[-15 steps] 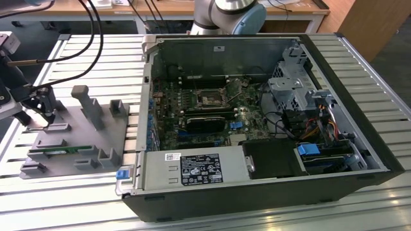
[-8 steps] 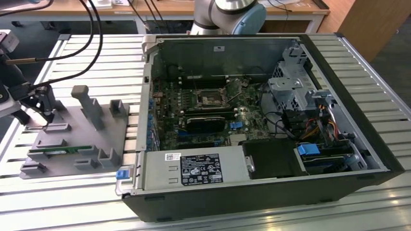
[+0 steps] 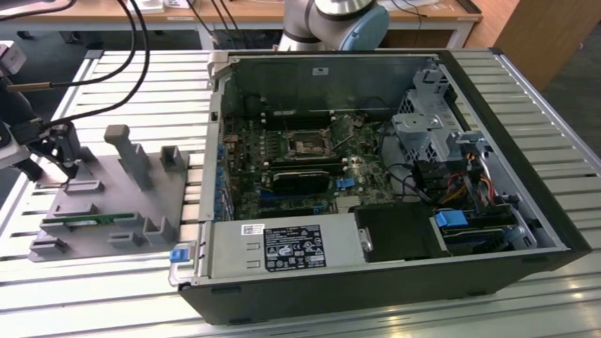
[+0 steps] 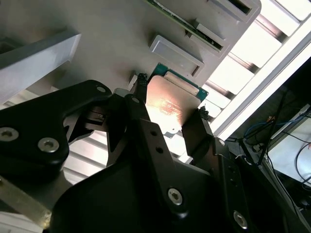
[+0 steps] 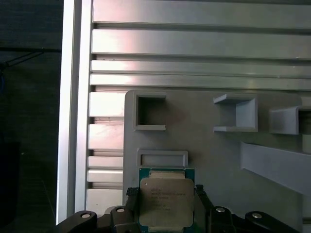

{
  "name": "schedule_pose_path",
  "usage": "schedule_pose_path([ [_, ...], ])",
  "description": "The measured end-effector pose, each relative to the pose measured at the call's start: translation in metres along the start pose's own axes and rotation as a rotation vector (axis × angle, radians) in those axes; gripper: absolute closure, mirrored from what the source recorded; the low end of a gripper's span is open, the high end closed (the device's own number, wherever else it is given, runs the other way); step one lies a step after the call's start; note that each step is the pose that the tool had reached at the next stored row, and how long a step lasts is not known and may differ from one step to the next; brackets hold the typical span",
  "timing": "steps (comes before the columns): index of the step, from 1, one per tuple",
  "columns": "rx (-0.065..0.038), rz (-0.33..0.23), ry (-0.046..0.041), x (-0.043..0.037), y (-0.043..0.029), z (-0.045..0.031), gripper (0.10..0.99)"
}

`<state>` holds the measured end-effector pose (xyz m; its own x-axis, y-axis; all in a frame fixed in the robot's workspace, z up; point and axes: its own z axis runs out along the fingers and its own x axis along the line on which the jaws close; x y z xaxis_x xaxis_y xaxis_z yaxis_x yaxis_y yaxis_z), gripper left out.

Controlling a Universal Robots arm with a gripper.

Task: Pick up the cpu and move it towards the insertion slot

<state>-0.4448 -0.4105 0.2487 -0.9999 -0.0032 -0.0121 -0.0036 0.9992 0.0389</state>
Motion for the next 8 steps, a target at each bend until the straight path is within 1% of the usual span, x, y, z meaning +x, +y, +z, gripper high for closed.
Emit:
schedule_pose_path([
  [8,0.000,0.000,0.0000,0.0000,0.0001,-0.0031,0.549],
])
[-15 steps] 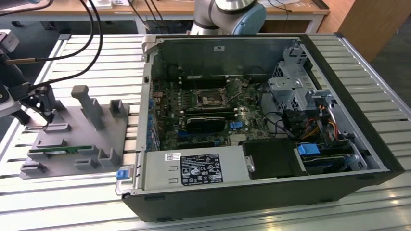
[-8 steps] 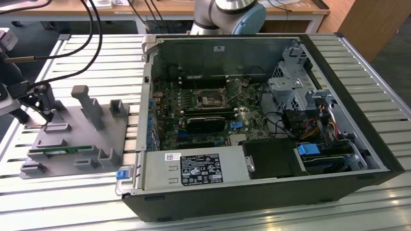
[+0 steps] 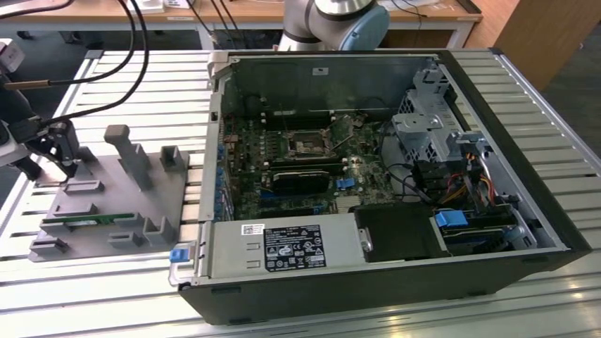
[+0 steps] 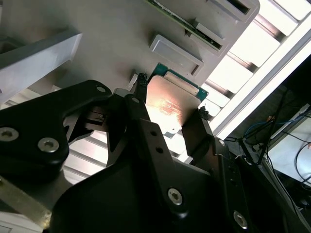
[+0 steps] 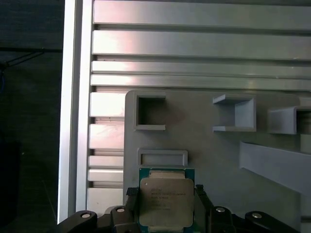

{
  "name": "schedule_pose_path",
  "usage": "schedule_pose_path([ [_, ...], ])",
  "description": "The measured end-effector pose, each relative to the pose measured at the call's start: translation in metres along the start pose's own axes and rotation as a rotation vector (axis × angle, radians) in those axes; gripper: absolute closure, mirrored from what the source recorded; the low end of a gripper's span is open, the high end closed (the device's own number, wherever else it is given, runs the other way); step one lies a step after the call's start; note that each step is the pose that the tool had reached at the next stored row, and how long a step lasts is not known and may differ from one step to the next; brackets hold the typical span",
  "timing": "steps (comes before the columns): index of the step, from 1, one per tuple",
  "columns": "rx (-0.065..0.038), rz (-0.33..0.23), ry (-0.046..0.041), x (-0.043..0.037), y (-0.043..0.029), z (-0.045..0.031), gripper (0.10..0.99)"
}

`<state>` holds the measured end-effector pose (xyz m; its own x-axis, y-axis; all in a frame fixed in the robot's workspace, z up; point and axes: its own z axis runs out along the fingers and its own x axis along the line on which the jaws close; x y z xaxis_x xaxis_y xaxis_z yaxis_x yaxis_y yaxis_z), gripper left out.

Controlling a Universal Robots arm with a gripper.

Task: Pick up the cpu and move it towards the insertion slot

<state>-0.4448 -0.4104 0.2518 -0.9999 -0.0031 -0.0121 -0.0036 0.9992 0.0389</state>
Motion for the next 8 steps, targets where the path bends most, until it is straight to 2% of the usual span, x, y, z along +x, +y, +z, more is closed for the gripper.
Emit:
schedule_pose_path([
  [8,0.000,0.000,0.0000,-0.0001,0.0002,-0.0044,0.549],
])
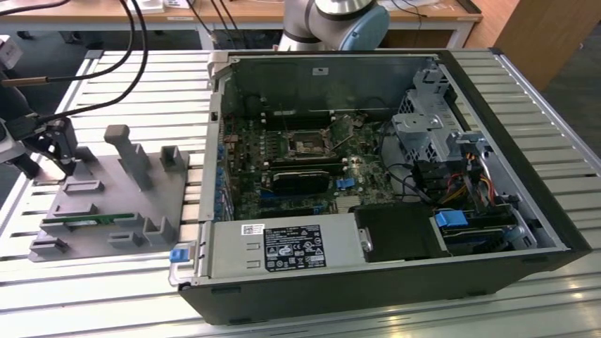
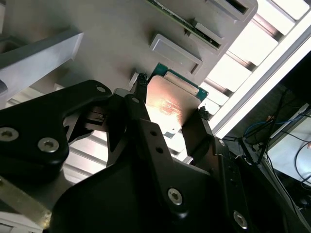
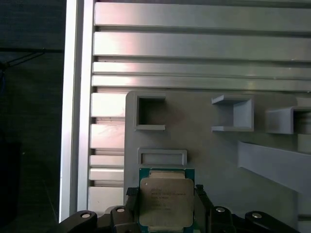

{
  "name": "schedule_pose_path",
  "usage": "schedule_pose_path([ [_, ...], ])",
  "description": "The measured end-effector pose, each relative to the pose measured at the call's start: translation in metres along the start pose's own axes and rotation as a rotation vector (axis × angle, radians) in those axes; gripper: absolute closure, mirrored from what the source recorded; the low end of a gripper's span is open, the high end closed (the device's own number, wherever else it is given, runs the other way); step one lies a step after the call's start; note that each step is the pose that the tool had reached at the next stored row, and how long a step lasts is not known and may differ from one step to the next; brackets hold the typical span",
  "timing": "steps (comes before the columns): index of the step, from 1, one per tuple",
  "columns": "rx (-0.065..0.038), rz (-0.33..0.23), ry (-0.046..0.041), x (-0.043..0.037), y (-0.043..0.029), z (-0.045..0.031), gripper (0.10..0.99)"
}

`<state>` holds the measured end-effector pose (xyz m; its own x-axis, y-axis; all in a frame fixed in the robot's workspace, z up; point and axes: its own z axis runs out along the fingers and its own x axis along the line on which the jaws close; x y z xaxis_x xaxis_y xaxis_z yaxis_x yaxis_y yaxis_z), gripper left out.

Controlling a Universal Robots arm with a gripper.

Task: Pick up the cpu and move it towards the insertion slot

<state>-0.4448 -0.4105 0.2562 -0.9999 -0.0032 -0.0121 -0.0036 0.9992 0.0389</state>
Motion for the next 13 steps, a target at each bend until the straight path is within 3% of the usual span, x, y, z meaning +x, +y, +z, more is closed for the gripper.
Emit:
schedule_pose_path([
  [13,0.000,0.000,0.0000,-0.0001,0.0003,-0.0085,0.549],
])
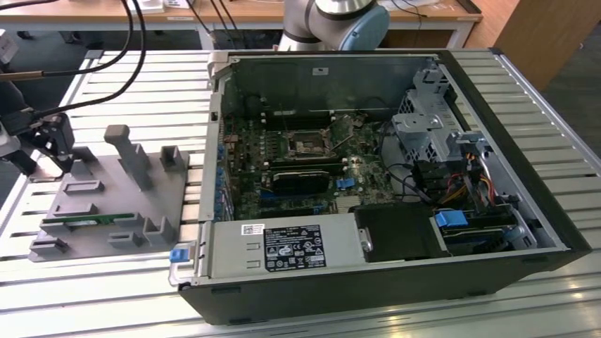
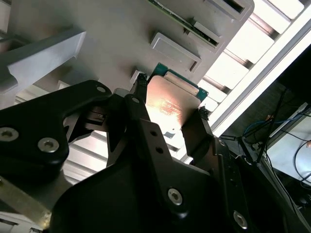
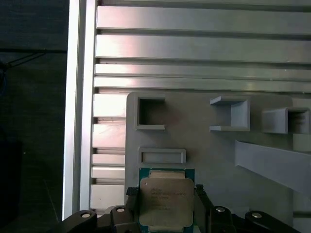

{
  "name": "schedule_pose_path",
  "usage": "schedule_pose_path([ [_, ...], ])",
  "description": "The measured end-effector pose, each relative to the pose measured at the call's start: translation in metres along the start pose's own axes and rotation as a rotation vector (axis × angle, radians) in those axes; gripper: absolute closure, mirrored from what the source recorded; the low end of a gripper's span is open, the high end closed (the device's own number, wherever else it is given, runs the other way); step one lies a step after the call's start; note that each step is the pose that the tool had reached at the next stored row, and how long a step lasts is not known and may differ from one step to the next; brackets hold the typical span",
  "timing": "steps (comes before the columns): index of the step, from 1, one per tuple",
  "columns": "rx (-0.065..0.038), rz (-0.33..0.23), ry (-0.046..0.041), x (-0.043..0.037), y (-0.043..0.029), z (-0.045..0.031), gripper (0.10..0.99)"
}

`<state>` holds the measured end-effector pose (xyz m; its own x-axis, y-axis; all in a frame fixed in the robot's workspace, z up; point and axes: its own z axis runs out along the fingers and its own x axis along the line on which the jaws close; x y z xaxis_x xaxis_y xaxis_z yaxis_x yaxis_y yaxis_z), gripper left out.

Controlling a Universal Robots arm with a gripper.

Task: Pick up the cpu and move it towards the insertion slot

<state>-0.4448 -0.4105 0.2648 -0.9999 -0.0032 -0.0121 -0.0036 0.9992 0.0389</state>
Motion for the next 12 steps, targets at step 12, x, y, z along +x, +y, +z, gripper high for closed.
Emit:
schedule_pose_path([
  [12,0.000,0.000,-0.0001,-0.0001,0.0004,-0.0096,0.549],
])
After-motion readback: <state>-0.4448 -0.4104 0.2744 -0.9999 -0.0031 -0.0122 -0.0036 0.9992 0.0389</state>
